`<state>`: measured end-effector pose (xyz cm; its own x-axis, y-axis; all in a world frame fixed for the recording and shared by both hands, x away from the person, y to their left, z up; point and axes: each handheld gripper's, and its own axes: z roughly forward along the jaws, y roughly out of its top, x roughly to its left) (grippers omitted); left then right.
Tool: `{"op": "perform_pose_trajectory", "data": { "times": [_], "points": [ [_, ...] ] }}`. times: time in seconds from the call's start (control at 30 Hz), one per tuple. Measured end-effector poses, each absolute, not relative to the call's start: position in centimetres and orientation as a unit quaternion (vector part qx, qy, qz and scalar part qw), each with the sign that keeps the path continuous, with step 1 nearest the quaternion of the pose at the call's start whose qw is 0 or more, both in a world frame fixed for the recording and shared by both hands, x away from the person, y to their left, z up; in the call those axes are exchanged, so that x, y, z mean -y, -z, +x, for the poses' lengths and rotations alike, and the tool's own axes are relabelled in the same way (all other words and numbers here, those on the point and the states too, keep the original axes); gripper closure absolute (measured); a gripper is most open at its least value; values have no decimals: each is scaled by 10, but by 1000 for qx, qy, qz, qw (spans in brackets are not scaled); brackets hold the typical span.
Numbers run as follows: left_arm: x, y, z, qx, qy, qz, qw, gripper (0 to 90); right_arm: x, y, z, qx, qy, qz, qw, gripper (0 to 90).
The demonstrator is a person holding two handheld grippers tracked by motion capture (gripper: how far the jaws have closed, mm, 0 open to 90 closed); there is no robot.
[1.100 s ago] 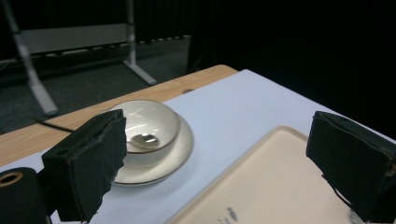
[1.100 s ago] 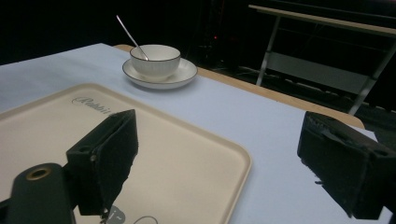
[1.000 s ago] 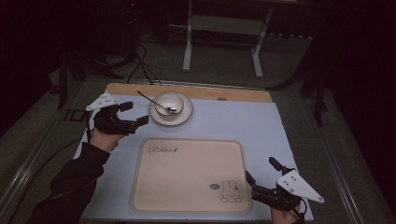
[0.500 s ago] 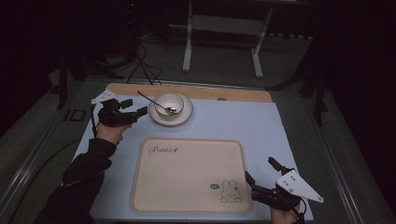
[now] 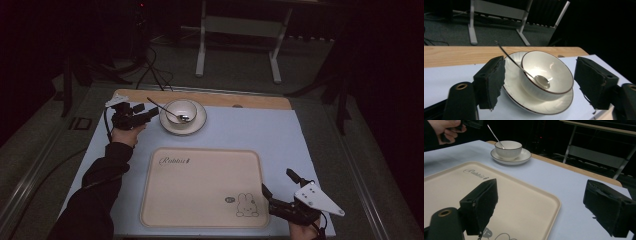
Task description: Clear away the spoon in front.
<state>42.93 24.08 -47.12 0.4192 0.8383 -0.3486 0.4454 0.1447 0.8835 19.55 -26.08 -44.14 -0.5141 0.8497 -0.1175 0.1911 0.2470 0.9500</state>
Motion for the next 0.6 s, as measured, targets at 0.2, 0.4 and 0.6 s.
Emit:
{"op": "perform_pose_trajectory", "data": {
  "times": [0.2,0.4,0.6],
  "points": [
    [-240,485,438,-543,-177,596,565,372,260,442,196,-718,-495,364,328,125],
    [-242,490,446,-550,-172,573,583,463,261,443,197,-719,-496,366,323,125],
    [-242,493,454,-557,-170,557,592,515,262,444,198,-720,-495,367,321,125]
  ]
}}
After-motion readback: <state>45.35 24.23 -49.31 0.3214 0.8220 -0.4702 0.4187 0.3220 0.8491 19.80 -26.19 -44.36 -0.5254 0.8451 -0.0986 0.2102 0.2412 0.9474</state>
